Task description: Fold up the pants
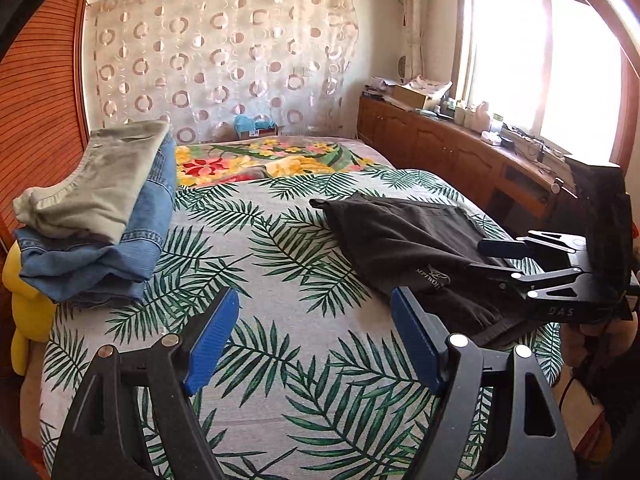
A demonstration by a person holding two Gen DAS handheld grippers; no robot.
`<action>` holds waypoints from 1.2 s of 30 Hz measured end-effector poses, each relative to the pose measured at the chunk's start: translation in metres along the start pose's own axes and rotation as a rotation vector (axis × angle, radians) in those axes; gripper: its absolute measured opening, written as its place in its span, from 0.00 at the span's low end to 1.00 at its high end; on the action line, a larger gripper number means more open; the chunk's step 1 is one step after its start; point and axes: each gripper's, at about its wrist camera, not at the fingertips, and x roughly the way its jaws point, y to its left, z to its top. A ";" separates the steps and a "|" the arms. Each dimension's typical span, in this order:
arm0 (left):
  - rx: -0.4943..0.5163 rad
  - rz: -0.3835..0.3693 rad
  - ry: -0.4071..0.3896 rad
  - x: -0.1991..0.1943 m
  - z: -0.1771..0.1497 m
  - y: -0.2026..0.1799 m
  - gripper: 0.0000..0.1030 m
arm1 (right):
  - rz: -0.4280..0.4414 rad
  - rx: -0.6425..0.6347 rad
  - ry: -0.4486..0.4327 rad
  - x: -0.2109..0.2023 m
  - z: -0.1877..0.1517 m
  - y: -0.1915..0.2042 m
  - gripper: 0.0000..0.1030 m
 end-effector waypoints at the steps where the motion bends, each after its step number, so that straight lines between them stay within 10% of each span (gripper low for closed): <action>1: -0.005 0.001 -0.003 -0.001 0.000 0.002 0.77 | 0.014 -0.011 0.006 0.004 0.003 0.002 0.54; 20: -0.043 0.008 0.008 0.003 -0.009 0.015 0.77 | 0.082 -0.167 0.171 0.085 0.026 0.026 0.48; 25: -0.044 0.005 0.016 0.003 -0.011 0.015 0.77 | 0.046 -0.202 0.184 0.094 0.031 0.032 0.10; 36: -0.020 -0.007 0.025 0.007 -0.010 0.005 0.77 | 0.002 -0.104 0.029 0.046 0.062 -0.010 0.08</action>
